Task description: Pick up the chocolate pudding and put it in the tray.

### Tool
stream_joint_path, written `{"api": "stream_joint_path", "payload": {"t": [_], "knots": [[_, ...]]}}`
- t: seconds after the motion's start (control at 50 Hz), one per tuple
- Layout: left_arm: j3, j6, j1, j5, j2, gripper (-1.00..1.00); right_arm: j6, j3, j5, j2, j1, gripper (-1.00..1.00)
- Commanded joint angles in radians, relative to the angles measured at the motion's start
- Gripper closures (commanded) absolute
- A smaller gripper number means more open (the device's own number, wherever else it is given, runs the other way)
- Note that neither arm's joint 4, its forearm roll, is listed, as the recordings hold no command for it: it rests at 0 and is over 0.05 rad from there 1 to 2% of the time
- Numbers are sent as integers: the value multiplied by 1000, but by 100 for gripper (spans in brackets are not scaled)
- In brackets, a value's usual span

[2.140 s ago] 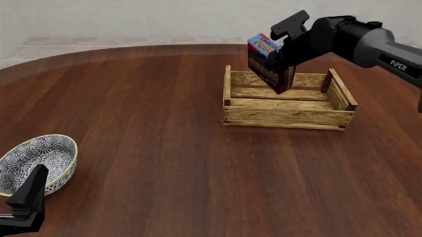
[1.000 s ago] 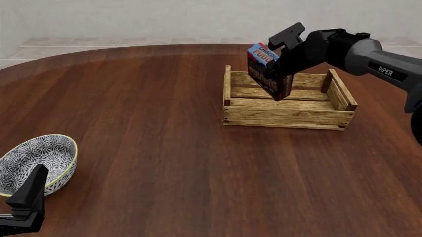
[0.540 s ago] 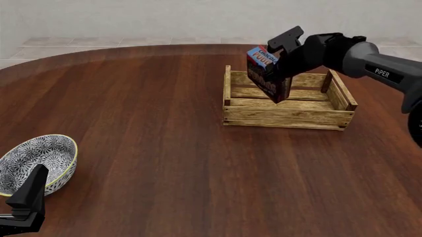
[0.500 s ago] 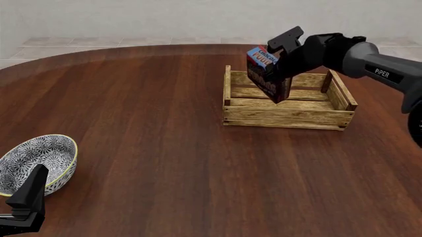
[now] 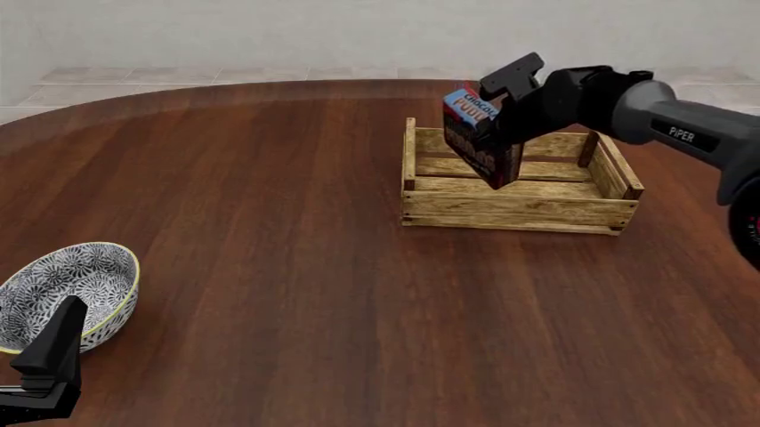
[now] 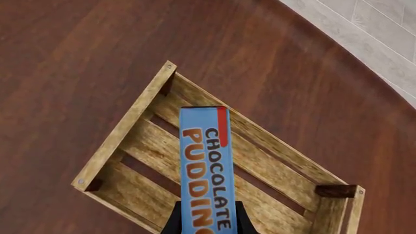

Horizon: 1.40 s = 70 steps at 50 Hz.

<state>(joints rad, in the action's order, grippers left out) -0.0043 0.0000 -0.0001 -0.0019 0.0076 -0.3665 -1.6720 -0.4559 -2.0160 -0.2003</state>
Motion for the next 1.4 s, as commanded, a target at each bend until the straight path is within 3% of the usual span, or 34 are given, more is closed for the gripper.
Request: {"api": "stream_joint_path", "payload": {"t": [0.02,1.4], "knots": [[0,0,0,0,0,-100,19,-2,8,-6,0,100],[0,0,0,0,0,-100,28,-46,16,-63,-1,100]]}}
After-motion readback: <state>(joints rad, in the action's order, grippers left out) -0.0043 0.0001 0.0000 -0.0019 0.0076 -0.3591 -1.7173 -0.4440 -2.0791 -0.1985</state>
